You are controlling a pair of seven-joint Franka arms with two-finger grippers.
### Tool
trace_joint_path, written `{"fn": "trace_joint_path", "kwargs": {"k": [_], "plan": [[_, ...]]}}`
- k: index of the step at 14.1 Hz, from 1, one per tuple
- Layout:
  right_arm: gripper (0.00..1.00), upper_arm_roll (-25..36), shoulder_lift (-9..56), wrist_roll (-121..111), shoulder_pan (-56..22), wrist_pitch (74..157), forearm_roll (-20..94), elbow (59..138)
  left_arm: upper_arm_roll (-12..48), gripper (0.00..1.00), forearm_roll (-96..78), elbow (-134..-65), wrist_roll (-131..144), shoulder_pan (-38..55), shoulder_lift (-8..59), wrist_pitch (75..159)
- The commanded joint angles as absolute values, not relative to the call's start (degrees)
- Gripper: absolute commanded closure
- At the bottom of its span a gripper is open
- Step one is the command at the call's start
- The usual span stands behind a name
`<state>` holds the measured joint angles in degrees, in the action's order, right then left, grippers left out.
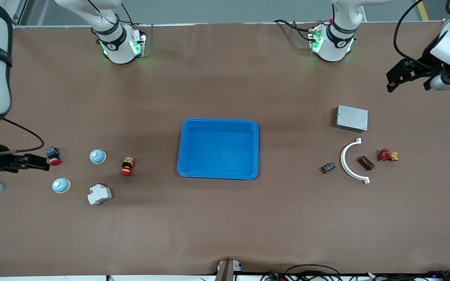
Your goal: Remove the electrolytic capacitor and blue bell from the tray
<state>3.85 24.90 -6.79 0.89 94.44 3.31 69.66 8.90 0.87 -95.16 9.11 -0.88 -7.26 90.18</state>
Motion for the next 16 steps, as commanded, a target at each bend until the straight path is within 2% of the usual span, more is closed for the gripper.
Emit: {"fn": "trace_joint_path", "kwargs": {"k": [1,5,8,16], "plan": [[0.0,3.6,20.4,-5.9,1.3,93.6,2.8,71.9,9.0,0.0,-0.3,-95.4,9.1,-1.2,-7.7,89.9],[0.0,3.8,17.5,-7.1,1.4,91.2,-0.7,71.8,8.6,0.0,0.7,-95.6,9.6,-1.7,-7.3,87.4],[0.0,3.7,15.1,-7.3,1.8,84.8,0.6,72.0,8.7,0.0,0.8,-95.1,9.4,-1.8,-6.9,87.4],[0.0,3.8,11.4,-7.3,1.9,83.5,0.8,72.4,8.4,0.0,0.8,-95.0,9.4,-1.8,-6.9,90.2]]}}
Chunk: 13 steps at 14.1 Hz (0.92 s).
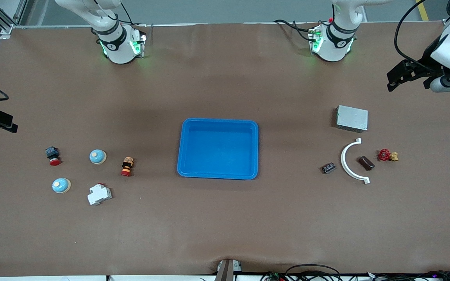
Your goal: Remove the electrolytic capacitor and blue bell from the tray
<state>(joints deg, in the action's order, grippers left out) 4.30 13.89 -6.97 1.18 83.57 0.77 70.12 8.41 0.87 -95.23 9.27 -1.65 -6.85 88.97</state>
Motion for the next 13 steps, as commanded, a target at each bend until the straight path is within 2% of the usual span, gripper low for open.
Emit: {"fn": "trace_joint_path", "kwargs": {"k": [1,4,8,13], "plan": [[0.0,3.8,11.3,-7.5,1.9,84.0,0.8,73.2,8.4,0.0,0.8,-95.0,9.4,-1.8,-6.9,90.9],[0.0,3.8,10.6,-7.5,2.1,85.1,1.0,75.3,8.5,0.0,0.7,-95.2,8.7,-1.8,-6.9,91.3],[0.0,3.8,4.8,-7.5,2.1,89.8,1.2,84.1,8.8,0.0,0.9,-94.7,7.7,-1.8,-6.5,91.0],[0.0,3.8,1.1,-7.5,2.0,90.6,1.2,88.1,8.3,0.0,0.9,-94.0,7.2,-2.0,-5.7,89.3]]}}
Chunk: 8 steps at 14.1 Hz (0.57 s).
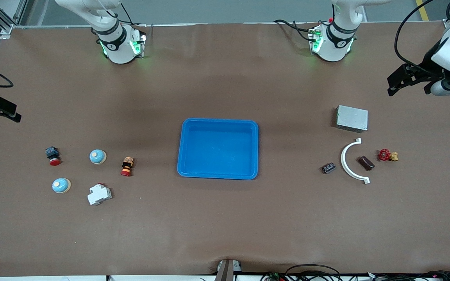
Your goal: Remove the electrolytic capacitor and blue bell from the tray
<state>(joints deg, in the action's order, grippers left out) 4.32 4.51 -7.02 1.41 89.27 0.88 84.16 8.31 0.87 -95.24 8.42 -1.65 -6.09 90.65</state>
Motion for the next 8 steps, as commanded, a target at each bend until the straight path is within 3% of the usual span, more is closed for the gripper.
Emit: {"fn": "trace_joint_path", "kwargs": {"k": [1,8], "plan": [[0.0,3.8,0.4,-7.5,2.1,91.1,1.2,88.8,8.3,0.0,0.9,-93.9,7.2,-2.1,-5.8,89.3],[0.0,4.0,-1.5,-6.6,3.7,90.5,5.0,90.9,8.3,0.0,0.9,-93.2,5.5,-2.3,-5.8,88.1]]}}
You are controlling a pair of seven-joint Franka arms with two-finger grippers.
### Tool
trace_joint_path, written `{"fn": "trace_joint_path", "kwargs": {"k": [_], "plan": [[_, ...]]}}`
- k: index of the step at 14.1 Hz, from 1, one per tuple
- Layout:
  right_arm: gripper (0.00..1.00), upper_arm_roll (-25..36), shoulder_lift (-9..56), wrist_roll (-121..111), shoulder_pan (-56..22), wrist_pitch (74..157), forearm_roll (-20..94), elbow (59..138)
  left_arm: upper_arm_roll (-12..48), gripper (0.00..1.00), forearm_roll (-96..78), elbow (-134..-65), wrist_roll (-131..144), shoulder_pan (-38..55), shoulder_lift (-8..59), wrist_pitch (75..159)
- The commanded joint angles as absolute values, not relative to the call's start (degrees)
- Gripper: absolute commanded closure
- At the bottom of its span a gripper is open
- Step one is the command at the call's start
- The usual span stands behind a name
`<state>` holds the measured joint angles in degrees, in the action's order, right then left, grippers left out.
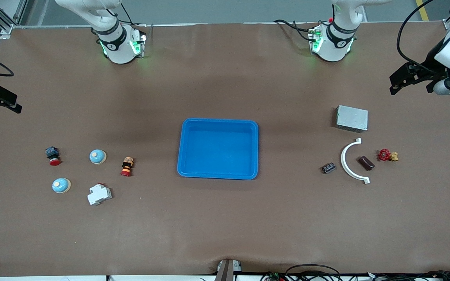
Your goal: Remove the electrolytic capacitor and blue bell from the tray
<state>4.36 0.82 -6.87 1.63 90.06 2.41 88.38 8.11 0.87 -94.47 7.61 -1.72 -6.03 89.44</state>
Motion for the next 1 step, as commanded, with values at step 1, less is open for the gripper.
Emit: {"fn": "trace_joint_path", "kwargs": {"k": [1], "plan": [[0.0,4.0,-1.5,-6.6,4.0,90.4,5.1,91.0,8.3,0.0,0.9,-93.0,5.3,-2.3,-5.8,88.1]]}}
